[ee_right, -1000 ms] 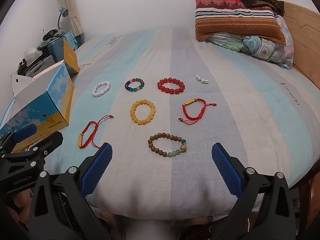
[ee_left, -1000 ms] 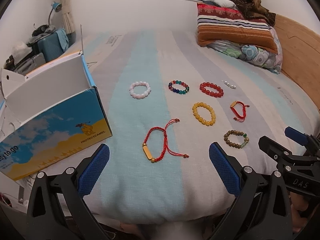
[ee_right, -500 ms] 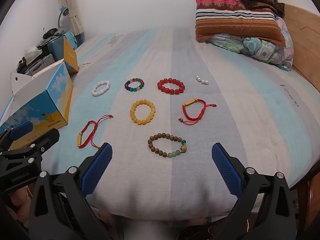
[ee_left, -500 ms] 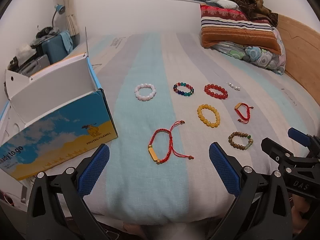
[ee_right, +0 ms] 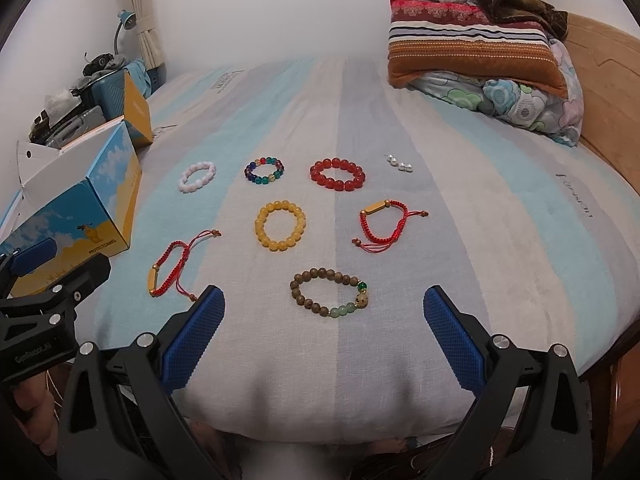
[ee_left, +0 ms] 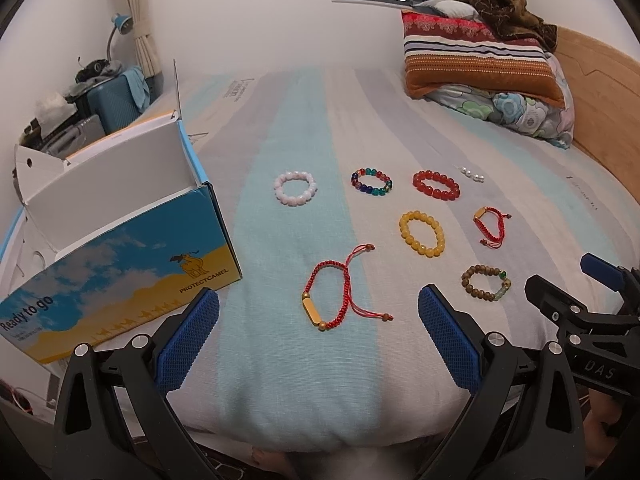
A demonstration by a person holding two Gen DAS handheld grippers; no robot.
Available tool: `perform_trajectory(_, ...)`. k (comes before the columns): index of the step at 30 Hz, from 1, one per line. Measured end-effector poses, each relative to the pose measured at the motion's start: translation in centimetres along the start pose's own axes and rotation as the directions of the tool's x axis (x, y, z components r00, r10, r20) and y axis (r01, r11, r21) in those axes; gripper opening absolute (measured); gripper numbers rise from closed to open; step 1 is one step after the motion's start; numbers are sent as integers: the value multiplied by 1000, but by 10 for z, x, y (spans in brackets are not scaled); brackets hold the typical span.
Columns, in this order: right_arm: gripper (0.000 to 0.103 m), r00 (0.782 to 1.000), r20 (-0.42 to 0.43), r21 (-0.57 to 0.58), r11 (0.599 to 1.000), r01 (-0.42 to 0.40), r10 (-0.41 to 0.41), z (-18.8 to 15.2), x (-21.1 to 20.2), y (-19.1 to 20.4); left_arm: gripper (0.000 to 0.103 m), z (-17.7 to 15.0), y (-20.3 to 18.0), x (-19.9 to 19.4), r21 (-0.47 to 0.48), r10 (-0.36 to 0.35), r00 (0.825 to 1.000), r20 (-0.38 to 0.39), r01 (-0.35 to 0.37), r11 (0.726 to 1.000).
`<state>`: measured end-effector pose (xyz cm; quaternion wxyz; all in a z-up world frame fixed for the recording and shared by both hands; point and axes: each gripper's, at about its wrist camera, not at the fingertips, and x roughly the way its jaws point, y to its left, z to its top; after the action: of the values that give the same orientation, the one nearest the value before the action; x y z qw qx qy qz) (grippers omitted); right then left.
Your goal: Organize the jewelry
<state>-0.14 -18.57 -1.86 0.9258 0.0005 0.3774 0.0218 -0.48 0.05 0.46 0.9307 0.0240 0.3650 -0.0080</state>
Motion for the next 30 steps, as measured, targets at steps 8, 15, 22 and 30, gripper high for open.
perform_trajectory(8, 96, 1000, 2, 3, 1000, 2, -2, 0, 0, -1, 97, 0, -1, 1, 3, 1, 1000, 0, -1, 1000)
perform_trajectory(15, 96, 1000, 4, 1, 1000, 6, -6, 0, -1, -2, 97, 0, -1, 1, 6, 0, 1000, 1, 0, 1000)
perform_trajectory(22, 96, 1000, 3, 5, 1000, 9, -9, 1, -1, -3, 97, -1, 0, 0, 8, 0, 1000, 0, 0, 1000)
perform_trajectory(30, 96, 1000, -23, 10, 1000, 8, -8, 3, 6, -5, 97, 0, -5, 14, 9, -1, 1000, -28, 2, 1000)
